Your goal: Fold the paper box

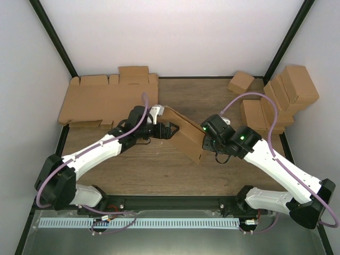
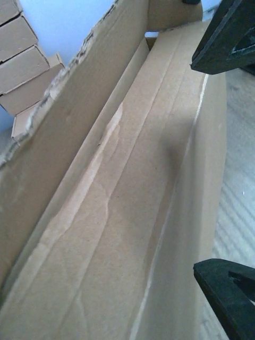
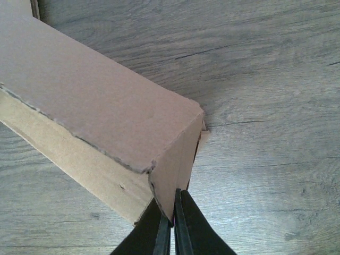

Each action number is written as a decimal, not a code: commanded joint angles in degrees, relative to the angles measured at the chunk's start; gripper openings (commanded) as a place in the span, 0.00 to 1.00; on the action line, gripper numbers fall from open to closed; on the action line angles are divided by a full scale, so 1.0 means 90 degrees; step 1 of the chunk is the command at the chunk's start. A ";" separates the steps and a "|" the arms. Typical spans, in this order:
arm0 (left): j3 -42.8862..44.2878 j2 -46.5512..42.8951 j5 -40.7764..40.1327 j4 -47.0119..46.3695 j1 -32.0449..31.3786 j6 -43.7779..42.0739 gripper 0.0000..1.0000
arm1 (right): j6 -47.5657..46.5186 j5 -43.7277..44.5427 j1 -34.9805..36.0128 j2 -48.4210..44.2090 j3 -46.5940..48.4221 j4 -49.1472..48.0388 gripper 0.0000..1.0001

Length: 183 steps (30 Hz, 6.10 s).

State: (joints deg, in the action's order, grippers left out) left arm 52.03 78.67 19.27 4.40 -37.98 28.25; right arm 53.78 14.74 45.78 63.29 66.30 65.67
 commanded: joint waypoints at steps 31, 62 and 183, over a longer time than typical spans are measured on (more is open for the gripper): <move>-0.0018 0.0998 0.0366 -0.0561 -0.0400 0.3567 0.43 | 0.0841 -0.0533 -0.0001 -0.0105 0.0260 -0.0088 0.04; -0.0034 0.1084 0.0232 -0.0377 -0.0425 0.3472 0.42 | 0.2476 -0.0704 -0.0093 -0.0280 -0.0217 -0.0714 0.01; 0.2737 0.1176 -0.0808 0.2889 0.1081 -0.3887 0.04 | -0.1036 -0.0059 -0.0253 0.0230 -0.0115 0.0207 0.02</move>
State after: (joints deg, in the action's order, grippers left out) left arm 73.41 91.48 13.65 25.34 -27.90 -7.64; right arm 45.65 14.52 43.94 63.81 65.63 63.68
